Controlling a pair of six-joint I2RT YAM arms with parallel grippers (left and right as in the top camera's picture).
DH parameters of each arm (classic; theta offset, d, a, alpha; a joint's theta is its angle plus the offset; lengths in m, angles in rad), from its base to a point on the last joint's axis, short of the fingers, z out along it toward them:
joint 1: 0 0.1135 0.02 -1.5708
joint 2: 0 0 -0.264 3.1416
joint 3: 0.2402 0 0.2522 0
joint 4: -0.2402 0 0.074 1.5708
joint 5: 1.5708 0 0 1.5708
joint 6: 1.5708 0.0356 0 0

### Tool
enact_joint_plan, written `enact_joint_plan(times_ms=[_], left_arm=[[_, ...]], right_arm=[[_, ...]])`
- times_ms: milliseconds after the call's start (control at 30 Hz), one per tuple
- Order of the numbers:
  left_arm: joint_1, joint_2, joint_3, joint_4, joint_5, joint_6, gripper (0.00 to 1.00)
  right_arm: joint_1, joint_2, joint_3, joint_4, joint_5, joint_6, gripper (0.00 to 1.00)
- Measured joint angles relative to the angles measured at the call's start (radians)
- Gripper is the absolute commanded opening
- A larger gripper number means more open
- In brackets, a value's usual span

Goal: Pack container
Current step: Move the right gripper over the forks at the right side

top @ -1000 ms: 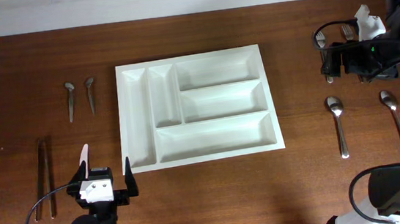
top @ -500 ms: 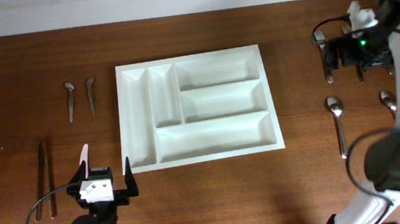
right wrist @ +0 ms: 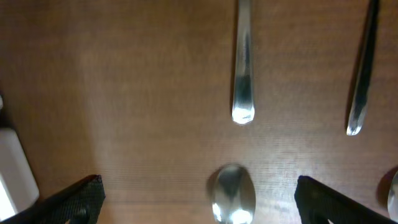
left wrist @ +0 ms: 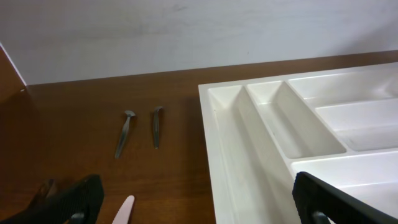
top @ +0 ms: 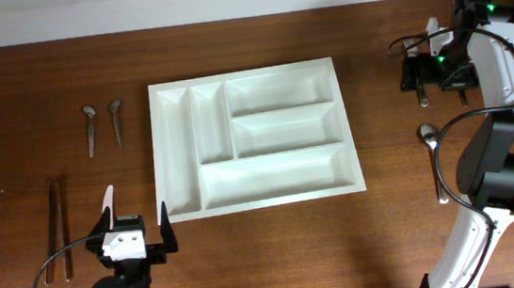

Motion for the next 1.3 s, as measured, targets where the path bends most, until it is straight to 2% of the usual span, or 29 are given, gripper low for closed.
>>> enact_joint_plan(times_ms=[200,500,1033,1300], left_arm=[[0.0,0.0,0.0,0.0,0.0,0.0,0.99],[0.0,0.0,0.0,0.0,0.0,0.0,0.99],[0.0,0.0,0.0,0.0,0.0,0.0,0.99],[0.0,0.0,0.0,0.0,0.0,0.0,0.99]], right_arm=[[0.0,0.008,0.019,-0.01,-0.024,0.051,0.99],[-0.006,0.168,0.284,-0.224,-0.034,0.0,0.99],[0.008,0.217,0.341,-0.087,0.022,-0.116,0.99],[0.031,0.24,0.342,-0.056,0.057,-0.131,0.99]])
